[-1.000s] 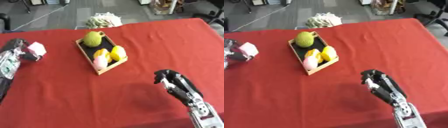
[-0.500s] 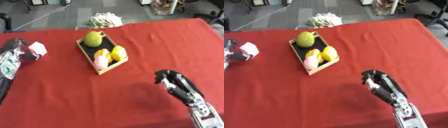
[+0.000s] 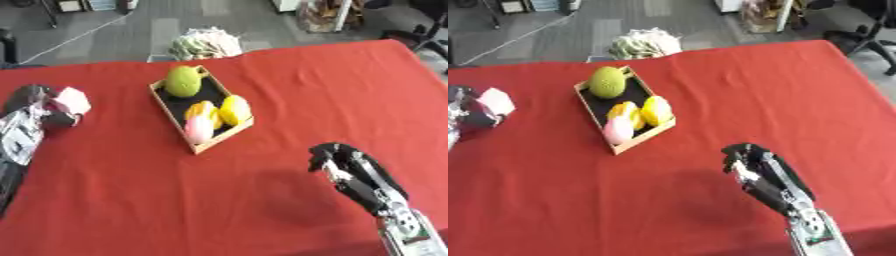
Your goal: Pick up objects on the table and place them in the box.
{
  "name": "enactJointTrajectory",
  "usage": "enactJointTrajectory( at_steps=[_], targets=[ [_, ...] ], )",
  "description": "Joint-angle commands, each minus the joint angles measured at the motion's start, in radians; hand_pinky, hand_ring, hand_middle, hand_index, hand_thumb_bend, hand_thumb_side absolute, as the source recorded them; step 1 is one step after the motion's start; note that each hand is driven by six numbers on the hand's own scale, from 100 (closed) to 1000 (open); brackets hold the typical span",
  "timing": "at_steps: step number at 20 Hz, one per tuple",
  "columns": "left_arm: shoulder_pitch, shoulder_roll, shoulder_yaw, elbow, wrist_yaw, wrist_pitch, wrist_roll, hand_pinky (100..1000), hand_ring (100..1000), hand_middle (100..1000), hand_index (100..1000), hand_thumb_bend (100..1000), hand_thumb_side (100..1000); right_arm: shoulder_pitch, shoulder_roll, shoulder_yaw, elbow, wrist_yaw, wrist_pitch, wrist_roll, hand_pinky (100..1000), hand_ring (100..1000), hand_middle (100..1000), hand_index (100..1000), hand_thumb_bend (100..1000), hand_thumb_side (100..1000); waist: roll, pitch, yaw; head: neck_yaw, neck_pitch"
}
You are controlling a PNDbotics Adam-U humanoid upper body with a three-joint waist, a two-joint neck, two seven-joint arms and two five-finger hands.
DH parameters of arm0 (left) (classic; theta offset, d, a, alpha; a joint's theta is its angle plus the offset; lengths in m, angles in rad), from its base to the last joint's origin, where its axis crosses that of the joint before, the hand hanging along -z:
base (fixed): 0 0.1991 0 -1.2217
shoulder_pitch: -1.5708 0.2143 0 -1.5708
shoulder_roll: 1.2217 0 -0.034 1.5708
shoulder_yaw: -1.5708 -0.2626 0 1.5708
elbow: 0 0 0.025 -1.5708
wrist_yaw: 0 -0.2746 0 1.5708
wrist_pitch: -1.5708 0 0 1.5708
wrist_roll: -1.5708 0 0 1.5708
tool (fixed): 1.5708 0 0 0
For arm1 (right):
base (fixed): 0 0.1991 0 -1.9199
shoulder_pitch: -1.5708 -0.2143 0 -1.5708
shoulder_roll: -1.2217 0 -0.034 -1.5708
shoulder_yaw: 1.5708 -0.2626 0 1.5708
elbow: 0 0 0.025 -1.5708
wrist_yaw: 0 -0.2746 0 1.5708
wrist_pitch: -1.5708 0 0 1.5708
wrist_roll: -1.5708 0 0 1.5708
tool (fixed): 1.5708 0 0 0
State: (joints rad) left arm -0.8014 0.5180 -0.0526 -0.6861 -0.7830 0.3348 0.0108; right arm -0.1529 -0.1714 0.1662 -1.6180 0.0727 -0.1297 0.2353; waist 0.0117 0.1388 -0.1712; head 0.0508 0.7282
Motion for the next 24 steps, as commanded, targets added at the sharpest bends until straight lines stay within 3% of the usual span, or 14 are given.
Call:
enactJointTrajectory(
  at_steps=[1, 5, 12, 19, 24],
  targets=[
    [-0.011, 0.01, 0.004, -0.01, 0.01, -0.002, 0.025, 705, 565, 526, 660, 404, 106, -0.012, -0.011, -0.006, -0.009, -0.004, -0.001, -0.001, 696, 571, 552, 700, 100, 509, -0.014, 0.005, -0.001, 0.002, -0.014],
    [-0.012, 0.013, 0.007, -0.024, 0.032, -0.007, 0.09, 675, 520, 474, 605, 326, 100, -0.011, -0.011, -0.007, -0.009, -0.003, 0.0, -0.002, 696, 570, 551, 701, 100, 509, -0.014, 0.003, -0.001, 0.001, -0.013],
    [-0.023, 0.041, -0.027, -0.138, 0.081, -0.031, 0.111, 673, 512, 460, 593, 346, 100, -0.01, -0.01, -0.008, -0.01, -0.003, -0.001, -0.003, 696, 570, 551, 701, 100, 509, -0.011, -0.001, 0.002, -0.003, -0.012],
    [-0.043, 0.042, -0.142, -0.36, 0.046, -0.084, -0.009, 684, 527, 468, 600, 372, 100, -0.009, -0.009, -0.006, -0.01, -0.003, -0.001, -0.001, 696, 570, 551, 701, 100, 509, -0.006, -0.005, -0.004, -0.008, -0.01],
    [-0.079, -0.023, -0.23, -0.406, -0.023, -0.159, -0.122, 695, 543, 483, 613, 381, 100, -0.01, -0.006, -0.002, -0.01, -0.004, -0.001, 0.004, 696, 570, 550, 701, 100, 508, -0.008, -0.007, -0.015, -0.002, -0.008]
  ],
)
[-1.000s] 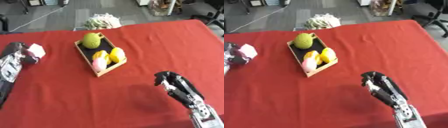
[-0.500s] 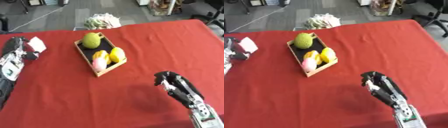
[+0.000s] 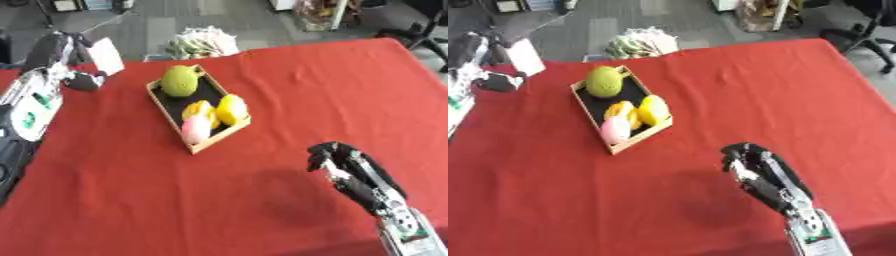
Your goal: Pick up objects on the table and place them in the box.
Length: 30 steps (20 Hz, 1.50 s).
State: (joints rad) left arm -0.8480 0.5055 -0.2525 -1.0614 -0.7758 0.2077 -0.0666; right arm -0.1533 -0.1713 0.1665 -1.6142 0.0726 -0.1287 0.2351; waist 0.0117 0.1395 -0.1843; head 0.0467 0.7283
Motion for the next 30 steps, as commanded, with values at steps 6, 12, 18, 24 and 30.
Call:
enactJointTrajectory(
  at_steps=[6, 12, 18, 24, 30],
  targets=[
    [-0.041, -0.082, -0.068, 0.001, -0.067, -0.105, -0.103, 710, 562, 503, 635, 495, 100, -0.01, -0.004, 0.001, -0.013, -0.006, -0.001, 0.007, 696, 569, 550, 701, 100, 515, -0.008, -0.006, -0.009, 0.005, -0.004],
    [-0.027, -0.106, -0.084, 0.029, -0.07, -0.144, -0.138, 733, 600, 551, 680, 425, 100, -0.012, -0.003, 0.002, -0.013, -0.006, 0.0, 0.009, 696, 569, 550, 701, 100, 515, -0.007, -0.005, -0.01, 0.005, -0.005],
    [-0.015, -0.097, -0.087, 0.026, -0.078, -0.166, -0.162, 774, 665, 630, 769, 636, 217, -0.013, -0.003, 0.002, -0.013, -0.006, -0.001, 0.01, 696, 569, 549, 701, 100, 512, -0.006, -0.006, -0.007, 0.004, -0.006],
    [0.0, -0.067, -0.064, -0.01, -0.095, -0.146, -0.165, 794, 703, 705, 810, 713, 298, -0.013, -0.003, 0.001, -0.012, -0.005, -0.001, 0.009, 696, 569, 549, 701, 100, 509, -0.006, -0.008, -0.002, 0.0, -0.009],
    [0.041, 0.016, -0.031, -0.152, -0.008, -0.106, -0.155, 790, 692, 681, 797, 700, 317, -0.012, -0.006, -0.003, -0.013, -0.003, -0.001, 0.005, 696, 568, 548, 701, 100, 506, -0.003, -0.01, 0.01, -0.01, -0.01]
  ],
)
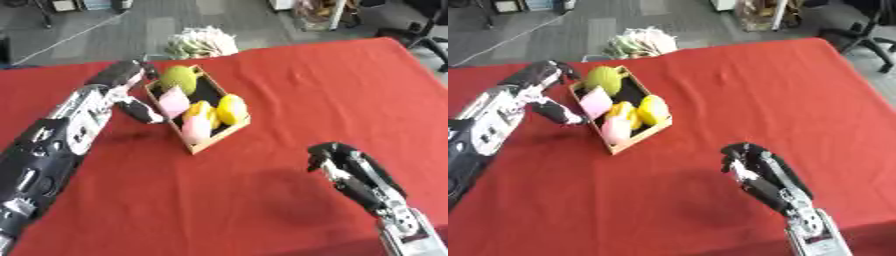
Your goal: Pick up objects on the table and place them in the box.
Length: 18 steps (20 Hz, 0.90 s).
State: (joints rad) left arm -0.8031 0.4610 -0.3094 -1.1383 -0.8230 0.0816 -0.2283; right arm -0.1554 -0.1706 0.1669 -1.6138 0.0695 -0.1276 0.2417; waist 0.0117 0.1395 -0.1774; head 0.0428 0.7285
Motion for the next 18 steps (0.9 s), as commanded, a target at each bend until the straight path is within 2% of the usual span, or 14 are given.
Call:
enactJointTrajectory(
  at_steps=[1, 6, 10, 14, 18],
  targets=[
    [0.01, 0.078, 0.037, -0.111, 0.065, 0.033, 0.015, 787, 685, 673, 793, 693, 317, -0.009, -0.007, -0.004, -0.013, 0.001, -0.002, -0.002, 696, 568, 548, 701, 100, 506, -0.002, -0.011, 0.006, -0.007, -0.01],
    [0.119, 0.16, 0.091, -0.325, 0.261, 0.091, 0.083, 774, 644, 619, 763, 611, 307, -0.007, -0.011, -0.008, -0.014, 0.001, -0.004, -0.005, 696, 568, 548, 700, 100, 494, -0.001, -0.018, 0.025, -0.011, -0.007],
    [0.251, 0.181, 0.138, -0.527, 0.474, 0.102, 0.173, 767, 631, 605, 746, 561, 289, -0.005, -0.013, -0.015, -0.019, 0.001, -0.006, -0.011, 696, 568, 548, 700, 100, 483, 0.002, -0.024, 0.049, -0.013, 0.0],
    [0.402, 0.129, 0.184, -0.698, 0.611, 0.084, 0.264, 753, 613, 587, 726, 523, 285, -0.01, -0.009, -0.026, -0.029, 0.001, -0.01, -0.02, 696, 566, 547, 699, 100, 458, 0.002, -0.032, 0.079, -0.008, 0.02],
    [0.544, 0.02, 0.215, -0.743, 0.668, 0.079, 0.342, 743, 596, 565, 707, 507, 293, -0.006, -0.006, -0.036, -0.037, -0.003, -0.012, -0.035, 694, 563, 544, 695, 100, 455, 0.006, -0.041, 0.11, -0.004, 0.04]
  ],
)
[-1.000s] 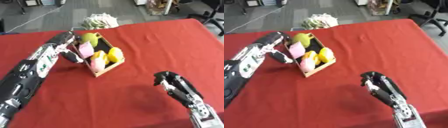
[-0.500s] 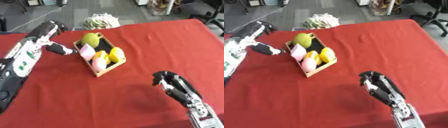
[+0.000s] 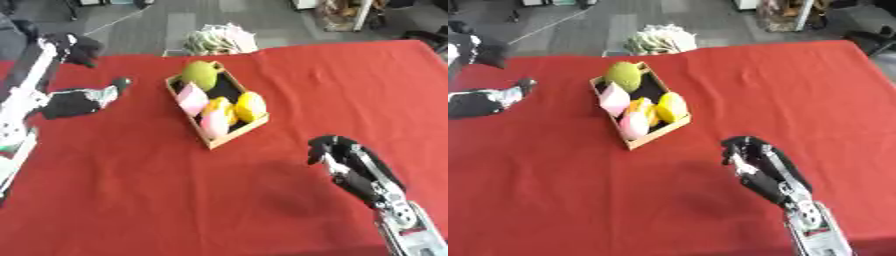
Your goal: Pick up objects on the table and place them in the box.
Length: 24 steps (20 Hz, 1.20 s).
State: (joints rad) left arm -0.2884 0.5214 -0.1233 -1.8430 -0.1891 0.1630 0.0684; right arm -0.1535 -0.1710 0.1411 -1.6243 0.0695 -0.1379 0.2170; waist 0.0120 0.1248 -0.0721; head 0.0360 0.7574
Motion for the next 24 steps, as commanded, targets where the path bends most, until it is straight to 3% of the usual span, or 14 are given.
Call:
enactJointTrajectory(
  at_steps=[1, 7, 13, 24],
  targets=[
    [0.063, -0.072, 0.032, -0.035, 0.041, -0.005, 0.062, 744, 597, 565, 706, 510, 303, -0.006, -0.004, -0.01, -0.028, -0.005, -0.002, -0.012, 694, 563, 544, 695, 100, 456, 0.006, -0.028, 0.011, 0.004, 0.012],
    [0.197, -0.224, 0.028, 0.017, 0.052, -0.064, 0.094, 749, 601, 566, 704, 513, 331, 0.004, 0.011, -0.016, -0.037, -0.021, -0.003, -0.027, 692, 558, 539, 690, 100, 471, 0.002, -0.03, 0.022, 0.009, 0.013],
    [0.244, -0.332, -0.009, 0.113, 0.099, -0.126, 0.143, 745, 590, 557, 692, 501, 328, 0.012, 0.02, -0.02, -0.04, -0.034, -0.002, -0.054, 691, 553, 534, 685, 100, 477, -0.005, -0.027, 0.025, 0.003, 0.013],
    [0.244, -0.356, -0.022, 0.158, 0.112, -0.167, 0.152, 740, 581, 548, 687, 487, 325, 0.012, 0.02, -0.015, -0.038, -0.039, -0.001, -0.061, 691, 550, 529, 680, 100, 478, -0.004, -0.023, 0.021, -0.006, 0.013]
  ],
)
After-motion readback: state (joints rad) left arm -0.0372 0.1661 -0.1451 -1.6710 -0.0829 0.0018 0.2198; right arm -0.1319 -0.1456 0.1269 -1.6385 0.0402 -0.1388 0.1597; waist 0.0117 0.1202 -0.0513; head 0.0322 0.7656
